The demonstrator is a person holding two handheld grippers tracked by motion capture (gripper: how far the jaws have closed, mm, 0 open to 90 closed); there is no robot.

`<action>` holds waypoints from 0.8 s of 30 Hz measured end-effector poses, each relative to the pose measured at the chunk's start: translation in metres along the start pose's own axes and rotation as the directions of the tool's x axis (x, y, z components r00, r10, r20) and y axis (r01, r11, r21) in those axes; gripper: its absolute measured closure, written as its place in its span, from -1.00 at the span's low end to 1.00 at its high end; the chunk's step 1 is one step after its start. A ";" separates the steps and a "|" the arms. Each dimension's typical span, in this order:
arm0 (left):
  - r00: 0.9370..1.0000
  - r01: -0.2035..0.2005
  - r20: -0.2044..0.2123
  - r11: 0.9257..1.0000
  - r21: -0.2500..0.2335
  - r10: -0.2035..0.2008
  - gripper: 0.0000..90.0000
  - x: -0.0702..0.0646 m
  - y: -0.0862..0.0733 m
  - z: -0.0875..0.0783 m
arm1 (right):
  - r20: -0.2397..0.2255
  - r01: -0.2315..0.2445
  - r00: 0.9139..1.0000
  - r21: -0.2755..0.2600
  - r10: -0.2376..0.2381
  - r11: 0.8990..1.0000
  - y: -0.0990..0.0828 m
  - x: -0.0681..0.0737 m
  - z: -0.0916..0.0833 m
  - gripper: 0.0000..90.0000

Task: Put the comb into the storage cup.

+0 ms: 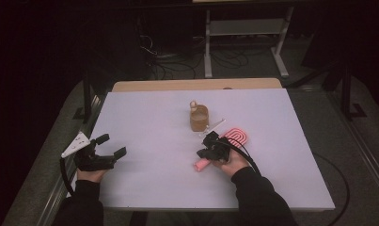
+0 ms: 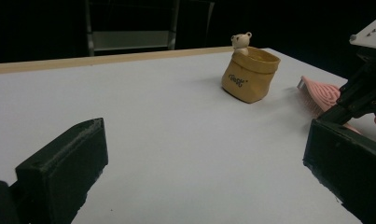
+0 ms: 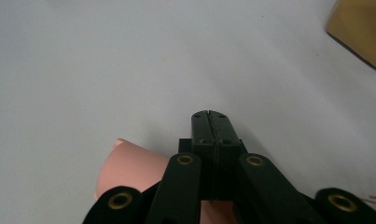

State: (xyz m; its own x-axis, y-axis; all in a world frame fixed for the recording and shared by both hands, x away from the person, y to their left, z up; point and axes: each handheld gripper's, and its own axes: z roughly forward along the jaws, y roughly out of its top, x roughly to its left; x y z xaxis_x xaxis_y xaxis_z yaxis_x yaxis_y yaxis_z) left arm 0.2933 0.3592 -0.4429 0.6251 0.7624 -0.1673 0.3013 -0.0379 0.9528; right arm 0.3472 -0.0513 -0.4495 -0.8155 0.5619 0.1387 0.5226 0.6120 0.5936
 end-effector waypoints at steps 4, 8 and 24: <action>1.000 0.000 0.000 1.000 0.002 0.000 -1.00 0.000 0.000 0.000 | -0.004 0.003 1.000 0.010 -0.003 1.000 -0.004 0.001 -0.004 0.97; 1.000 0.000 0.000 1.000 0.001 0.000 -1.00 0.000 0.000 0.000 | -0.002 0.004 1.000 0.011 -0.004 1.000 -0.009 0.001 -0.008 0.97; 1.000 0.000 0.000 1.000 0.005 0.000 -1.00 0.000 0.000 0.000 | -0.029 0.003 1.000 0.047 -0.002 0.999 -0.027 0.004 -0.019 0.97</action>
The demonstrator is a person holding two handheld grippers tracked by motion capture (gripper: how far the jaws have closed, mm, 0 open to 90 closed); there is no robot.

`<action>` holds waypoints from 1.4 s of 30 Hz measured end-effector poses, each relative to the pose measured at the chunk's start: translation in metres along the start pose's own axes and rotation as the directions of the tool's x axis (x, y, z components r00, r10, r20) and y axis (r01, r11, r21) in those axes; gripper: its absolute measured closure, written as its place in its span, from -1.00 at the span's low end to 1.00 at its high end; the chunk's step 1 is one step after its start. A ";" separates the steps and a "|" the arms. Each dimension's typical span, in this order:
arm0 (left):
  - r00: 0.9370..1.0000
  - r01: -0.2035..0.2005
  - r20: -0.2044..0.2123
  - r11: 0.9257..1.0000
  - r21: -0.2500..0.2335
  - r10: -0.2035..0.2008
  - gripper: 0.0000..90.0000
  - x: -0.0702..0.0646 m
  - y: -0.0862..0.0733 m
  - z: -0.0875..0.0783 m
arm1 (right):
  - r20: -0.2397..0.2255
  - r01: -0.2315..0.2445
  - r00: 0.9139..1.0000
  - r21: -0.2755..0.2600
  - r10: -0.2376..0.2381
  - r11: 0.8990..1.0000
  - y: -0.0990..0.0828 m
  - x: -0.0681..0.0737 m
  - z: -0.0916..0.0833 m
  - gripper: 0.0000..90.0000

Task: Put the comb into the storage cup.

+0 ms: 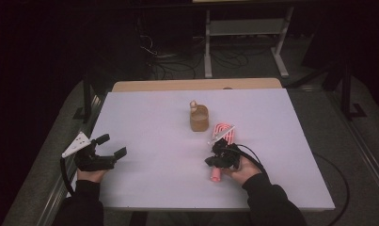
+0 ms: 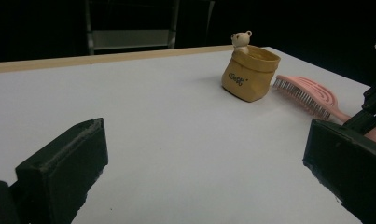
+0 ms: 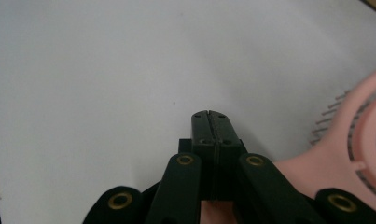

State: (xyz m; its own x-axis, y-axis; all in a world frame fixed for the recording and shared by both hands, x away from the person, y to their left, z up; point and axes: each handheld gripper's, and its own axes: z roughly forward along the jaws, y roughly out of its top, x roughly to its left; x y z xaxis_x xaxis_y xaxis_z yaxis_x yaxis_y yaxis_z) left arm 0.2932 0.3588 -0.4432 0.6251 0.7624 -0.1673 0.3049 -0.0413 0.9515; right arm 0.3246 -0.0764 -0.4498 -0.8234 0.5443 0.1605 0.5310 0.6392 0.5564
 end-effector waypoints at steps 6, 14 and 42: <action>1.000 -0.001 0.000 1.000 0.001 0.001 -1.00 0.000 0.000 0.000 | 0.001 -0.007 1.000 0.001 0.007 1.000 -0.008 -0.001 -0.003 0.97; 1.000 -0.001 -0.001 1.000 0.000 0.001 -1.00 0.000 0.000 0.000 | 0.008 -0.014 1.000 0.001 0.014 1.000 -0.014 -0.002 -0.009 0.97; 1.000 -0.001 -0.002 1.000 0.005 0.001 -1.00 -0.001 0.000 0.001 | 0.092 -0.054 0.994 0.023 0.052 0.998 -0.038 -0.018 -0.040 0.97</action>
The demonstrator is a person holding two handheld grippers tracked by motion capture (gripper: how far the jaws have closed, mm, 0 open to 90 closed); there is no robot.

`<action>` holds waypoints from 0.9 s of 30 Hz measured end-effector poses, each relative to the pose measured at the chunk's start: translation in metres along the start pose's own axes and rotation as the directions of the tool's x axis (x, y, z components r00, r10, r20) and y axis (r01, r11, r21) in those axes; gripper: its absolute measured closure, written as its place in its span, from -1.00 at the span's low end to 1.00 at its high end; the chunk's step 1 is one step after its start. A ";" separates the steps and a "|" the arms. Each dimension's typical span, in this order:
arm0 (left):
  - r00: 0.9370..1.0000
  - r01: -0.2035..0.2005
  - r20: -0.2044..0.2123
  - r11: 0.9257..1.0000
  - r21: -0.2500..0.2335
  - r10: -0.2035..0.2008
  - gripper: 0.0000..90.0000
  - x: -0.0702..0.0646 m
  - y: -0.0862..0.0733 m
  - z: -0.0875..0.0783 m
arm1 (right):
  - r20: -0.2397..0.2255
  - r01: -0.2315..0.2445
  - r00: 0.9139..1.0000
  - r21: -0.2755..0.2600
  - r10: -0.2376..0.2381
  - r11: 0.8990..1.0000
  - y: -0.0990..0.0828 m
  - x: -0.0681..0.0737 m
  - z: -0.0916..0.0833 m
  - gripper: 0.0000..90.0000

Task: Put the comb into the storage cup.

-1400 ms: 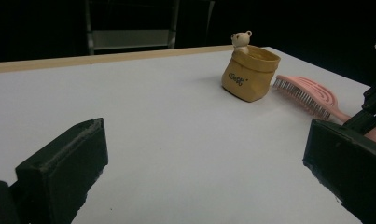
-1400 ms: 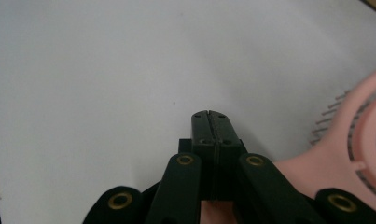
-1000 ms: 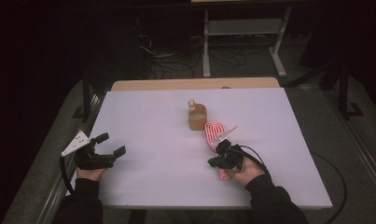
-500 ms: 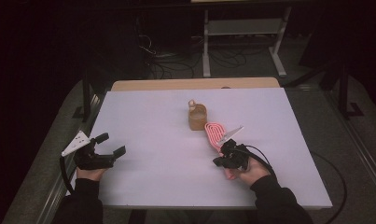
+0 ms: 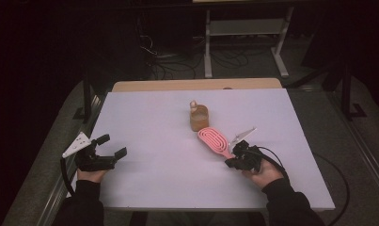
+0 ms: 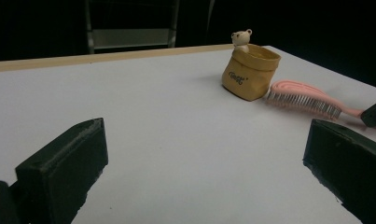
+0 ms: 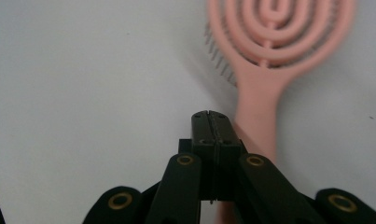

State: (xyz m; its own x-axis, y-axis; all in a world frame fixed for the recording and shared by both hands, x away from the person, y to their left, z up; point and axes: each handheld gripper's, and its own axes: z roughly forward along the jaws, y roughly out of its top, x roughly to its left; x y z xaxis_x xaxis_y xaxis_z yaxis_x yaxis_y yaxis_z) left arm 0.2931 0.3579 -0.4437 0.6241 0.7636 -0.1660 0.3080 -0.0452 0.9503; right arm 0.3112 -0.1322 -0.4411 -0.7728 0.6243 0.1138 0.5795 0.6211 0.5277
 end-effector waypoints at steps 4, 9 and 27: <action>1.000 -0.002 -0.001 1.000 0.003 0.002 -1.00 0.000 0.000 0.000 | 0.016 -0.008 1.000 -0.005 0.008 1.000 -0.003 -0.004 -0.005 0.97; 1.000 -0.002 -0.001 1.000 0.003 0.002 -1.00 0.000 0.000 0.000 | 0.019 -0.014 1.000 -0.007 0.014 1.000 -0.004 -0.007 -0.007 0.96; 1.000 -0.002 0.000 1.000 0.003 0.002 -1.00 0.000 0.000 0.000 | -0.002 -0.006 1.000 -0.028 0.006 1.000 -0.003 -0.010 -0.017 0.95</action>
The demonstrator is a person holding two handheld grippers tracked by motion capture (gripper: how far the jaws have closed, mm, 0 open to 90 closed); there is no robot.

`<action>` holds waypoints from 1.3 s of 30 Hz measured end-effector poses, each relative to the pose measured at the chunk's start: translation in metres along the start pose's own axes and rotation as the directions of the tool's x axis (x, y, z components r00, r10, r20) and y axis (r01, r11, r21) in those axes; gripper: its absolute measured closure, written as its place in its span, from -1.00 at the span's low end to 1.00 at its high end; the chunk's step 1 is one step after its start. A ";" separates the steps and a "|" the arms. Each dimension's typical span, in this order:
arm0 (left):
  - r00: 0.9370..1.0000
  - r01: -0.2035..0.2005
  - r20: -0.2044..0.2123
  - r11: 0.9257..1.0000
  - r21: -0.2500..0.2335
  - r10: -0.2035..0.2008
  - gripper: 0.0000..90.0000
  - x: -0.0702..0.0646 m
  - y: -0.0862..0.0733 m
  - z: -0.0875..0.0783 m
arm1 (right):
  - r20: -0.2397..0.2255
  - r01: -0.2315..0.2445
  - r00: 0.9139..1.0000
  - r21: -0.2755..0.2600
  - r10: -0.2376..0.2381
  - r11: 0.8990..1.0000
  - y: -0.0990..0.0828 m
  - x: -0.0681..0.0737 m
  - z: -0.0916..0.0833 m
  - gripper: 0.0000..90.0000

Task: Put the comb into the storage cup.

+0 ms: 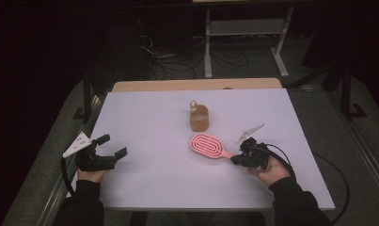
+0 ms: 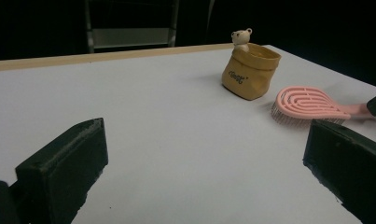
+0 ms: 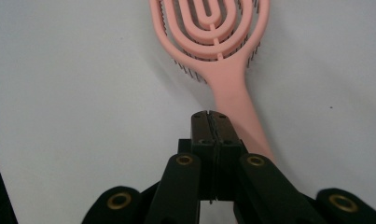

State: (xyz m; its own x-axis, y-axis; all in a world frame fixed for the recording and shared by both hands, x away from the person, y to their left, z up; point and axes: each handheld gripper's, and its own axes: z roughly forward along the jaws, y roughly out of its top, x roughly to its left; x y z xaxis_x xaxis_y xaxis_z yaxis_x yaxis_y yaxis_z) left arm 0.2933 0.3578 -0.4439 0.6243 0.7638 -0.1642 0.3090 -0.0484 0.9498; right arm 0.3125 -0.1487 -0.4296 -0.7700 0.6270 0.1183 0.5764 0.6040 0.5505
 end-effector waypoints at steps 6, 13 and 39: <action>1.000 0.000 0.000 1.000 0.000 0.000 -1.00 0.000 0.000 0.000 | 0.006 0.009 1.000 -0.008 -0.009 1.000 0.003 -0.002 -0.006 0.93; 1.000 0.000 0.000 1.000 0.000 0.000 -1.00 0.000 0.000 0.000 | 0.015 0.021 1.000 -0.009 -0.021 1.000 0.011 -0.004 -0.015 0.83; 1.000 0.001 0.001 1.000 -0.002 -0.001 -1.00 0.000 0.000 0.000 | 0.006 0.061 0.998 -0.011 -0.060 0.998 0.043 -0.014 -0.033 -0.72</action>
State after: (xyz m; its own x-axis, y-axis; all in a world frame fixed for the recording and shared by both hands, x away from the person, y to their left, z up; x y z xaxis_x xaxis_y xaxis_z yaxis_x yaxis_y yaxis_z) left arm 0.2934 0.3578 -0.4439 0.6248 0.7630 -0.1657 0.3082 -0.0461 0.9502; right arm 0.3392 -0.1475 -0.3800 -0.8018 0.5923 0.0798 0.5256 0.6353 0.5658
